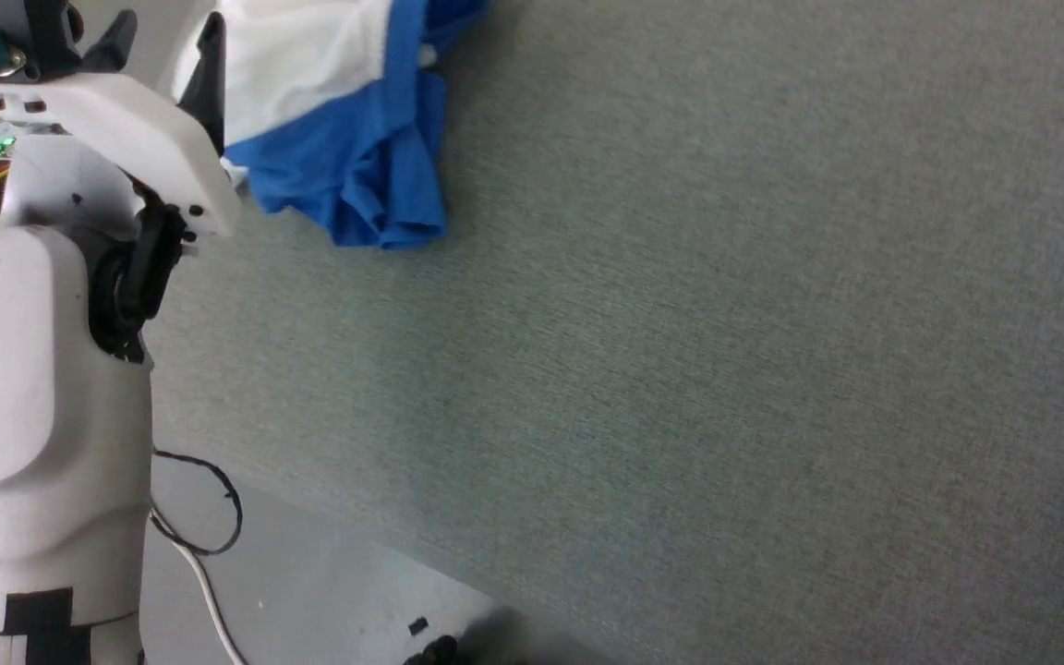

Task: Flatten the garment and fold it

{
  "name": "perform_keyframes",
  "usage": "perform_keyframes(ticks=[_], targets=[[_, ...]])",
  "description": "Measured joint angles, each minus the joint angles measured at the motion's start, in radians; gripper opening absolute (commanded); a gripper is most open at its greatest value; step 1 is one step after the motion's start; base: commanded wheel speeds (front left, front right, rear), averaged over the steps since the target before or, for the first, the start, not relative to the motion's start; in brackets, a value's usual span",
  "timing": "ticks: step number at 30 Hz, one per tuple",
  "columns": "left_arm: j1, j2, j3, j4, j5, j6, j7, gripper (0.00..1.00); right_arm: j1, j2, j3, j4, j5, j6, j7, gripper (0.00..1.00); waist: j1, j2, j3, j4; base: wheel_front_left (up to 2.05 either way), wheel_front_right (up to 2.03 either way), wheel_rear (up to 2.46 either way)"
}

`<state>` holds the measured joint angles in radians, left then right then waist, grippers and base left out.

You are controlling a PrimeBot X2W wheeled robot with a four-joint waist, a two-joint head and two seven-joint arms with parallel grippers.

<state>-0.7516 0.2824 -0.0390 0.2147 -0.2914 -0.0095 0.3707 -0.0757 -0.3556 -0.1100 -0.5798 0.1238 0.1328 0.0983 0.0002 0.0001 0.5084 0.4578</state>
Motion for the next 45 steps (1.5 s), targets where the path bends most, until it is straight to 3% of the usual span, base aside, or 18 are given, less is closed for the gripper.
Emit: perform_keyframes(ticks=[8,14,15,16,17,24,31,35,45], targets=[[-0.009,-0.006,-0.038,0.055,-0.035,-0.048,0.08,1.0,0.001,-0.056,-0.045,-0.038,0.037,0.0,0.025,1.0,0.0,-0.0001,0.107,-0.045,0.0,0.0,0.0],[-0.008,0.039,-0.057,0.116,0.017,-0.018,0.105,1.0,0.0,-0.072,-0.045,-0.044,0.054,0.0,0.026,1.0,-0.0001,0.0,0.141,-0.09,0.0,0.0,0.0],[-0.008,0.049,-0.057,0.129,0.028,-0.009,0.104,0.94,0.0,-0.073,-0.045,-0.044,0.054,0.0,0.026,1.0,-0.0002,-0.0001,0.143,-0.098,0.0,0.0,0.0],[-0.008,0.058,-0.059,0.14,0.042,0.002,0.102,0.13,0.0,-0.074,-0.046,-0.043,0.054,0.0,0.026,1.0,-0.0002,-0.0001,0.145,-0.105,0.0,0.0,0.0],[-0.008,0.065,-0.062,0.147,0.055,0.007,0.095,0.0,0.0,-0.074,-0.048,-0.043,0.054,0.0,0.026,1.0,-0.0002,0.0,0.147,-0.112,0.0,0.0,0.0],[-0.01,0.109,-0.062,0.194,0.076,0.012,0.044,0.0,-0.004,-0.058,-0.035,-0.019,0.064,0.0,0.014,1.0,-0.0002,0.0,0.134,-0.134,0.0,0.0,0.0],[-0.057,0.188,-0.049,0.173,0.082,0.007,0.028,0.0,-0.029,0.003,0.018,0.044,0.063,0.0,-0.03,1.0,-0.0002,-0.0001,0.063,-0.141,0.0,0.0,0.0],[-0.094,0.228,-0.048,0.128,0.082,-0.025,0.04,0.0,-0.033,0.057,0.046,0.094,0.062,0.0,-0.058,1.0,-0.0003,0.0,0.006,-0.147,0.0,0.0,0.0],[-0.257,0.221,-0.059,-0.005,0.033,-0.061,0.101,0.0,-0.018,0.206,0.054,0.215,0.024,0.0,-0.126,1.0,-0.0004,0.0,-0.168,-0.167,0.0,0.0,0.0]])
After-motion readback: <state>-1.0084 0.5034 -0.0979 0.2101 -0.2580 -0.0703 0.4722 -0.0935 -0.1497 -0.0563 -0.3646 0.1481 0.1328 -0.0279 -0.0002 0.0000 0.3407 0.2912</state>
